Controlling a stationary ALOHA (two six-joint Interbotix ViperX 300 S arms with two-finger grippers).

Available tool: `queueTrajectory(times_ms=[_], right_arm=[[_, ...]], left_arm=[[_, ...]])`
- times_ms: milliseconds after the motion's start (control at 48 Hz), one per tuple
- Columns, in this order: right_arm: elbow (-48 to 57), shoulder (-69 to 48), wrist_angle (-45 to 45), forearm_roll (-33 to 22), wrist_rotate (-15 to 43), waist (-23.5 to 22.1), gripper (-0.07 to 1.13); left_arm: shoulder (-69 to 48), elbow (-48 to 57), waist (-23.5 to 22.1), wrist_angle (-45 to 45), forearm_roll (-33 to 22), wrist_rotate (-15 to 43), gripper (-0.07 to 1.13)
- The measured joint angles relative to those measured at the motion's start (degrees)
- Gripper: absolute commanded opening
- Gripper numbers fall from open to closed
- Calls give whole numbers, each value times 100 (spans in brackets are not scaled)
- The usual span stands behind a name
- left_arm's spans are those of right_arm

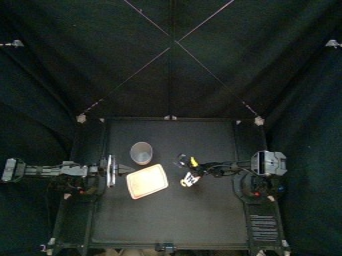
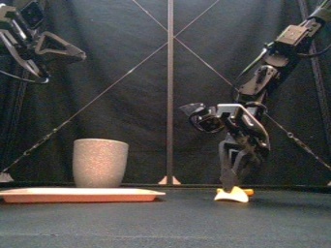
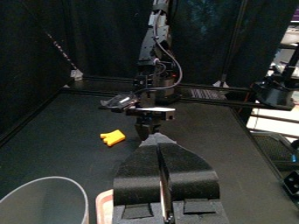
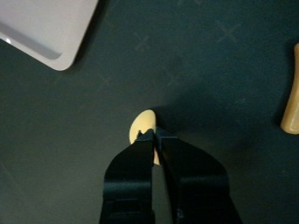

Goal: Pick the chip then place it in the grey bowl
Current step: Place chip in the grey bowl

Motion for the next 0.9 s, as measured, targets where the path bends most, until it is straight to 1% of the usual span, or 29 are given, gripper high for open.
queueTrajectory(times_ms=[83,250,417,562,667,771,896], right_arm=[[-44,0,0,-18,9,35,30],[-211,0,0,-62,18,105,30],[-809,-79,-176,-264,-18,114,30],[-1564,-70,-844,-817,9,79,30],[-2048,193,-1573,-1239,-18,-18,30],[-2522,659,-2338,-1512,35,-272,30],[-3076,1248,-2813,-1582,44,-642,30]], left_arm=[[0,18,44,9,-18,0,3],[0,35,105,9,-62,0,3],[0,35,114,9,-70,0,3],[0,35,114,0,-79,0,3],[0,35,114,0,-70,0,3],[0,35,114,0,-79,0,3],[0,70,114,-9,-88,0,3]])
